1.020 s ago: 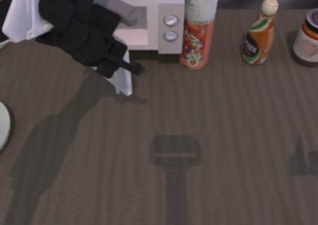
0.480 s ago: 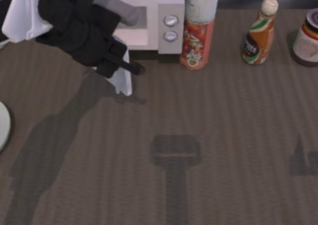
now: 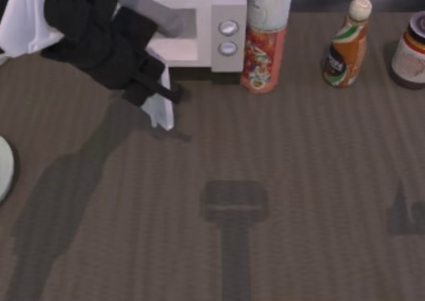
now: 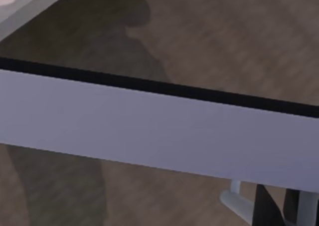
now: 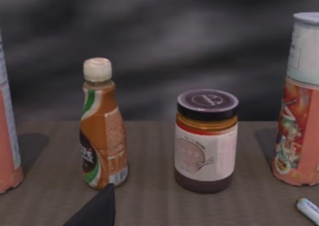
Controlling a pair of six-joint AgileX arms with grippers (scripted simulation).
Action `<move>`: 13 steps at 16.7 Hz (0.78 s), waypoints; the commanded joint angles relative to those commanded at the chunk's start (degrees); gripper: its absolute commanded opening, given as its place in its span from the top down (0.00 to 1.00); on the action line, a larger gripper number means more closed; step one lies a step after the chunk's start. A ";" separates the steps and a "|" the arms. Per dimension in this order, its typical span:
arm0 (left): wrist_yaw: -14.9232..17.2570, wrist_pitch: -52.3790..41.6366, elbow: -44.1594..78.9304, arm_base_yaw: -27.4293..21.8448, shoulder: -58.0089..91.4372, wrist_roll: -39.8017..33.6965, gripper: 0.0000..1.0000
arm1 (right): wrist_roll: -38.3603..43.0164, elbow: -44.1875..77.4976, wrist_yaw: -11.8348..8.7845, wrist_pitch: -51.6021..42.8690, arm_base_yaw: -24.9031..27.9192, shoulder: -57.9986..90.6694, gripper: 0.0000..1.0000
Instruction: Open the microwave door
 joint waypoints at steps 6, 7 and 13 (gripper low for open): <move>3.51 -0.89 -2.03 2.80 -2.02 6.85 1.00 | 0.00 0.00 0.00 0.00 0.00 0.00 0.00; 3.53 -0.89 -2.04 2.81 -2.04 6.88 1.00 | 0.00 0.00 0.00 0.00 0.00 0.00 0.00; 3.53 -0.89 -2.04 2.81 -2.04 6.88 1.00 | 0.00 0.00 0.00 0.00 0.00 0.00 0.00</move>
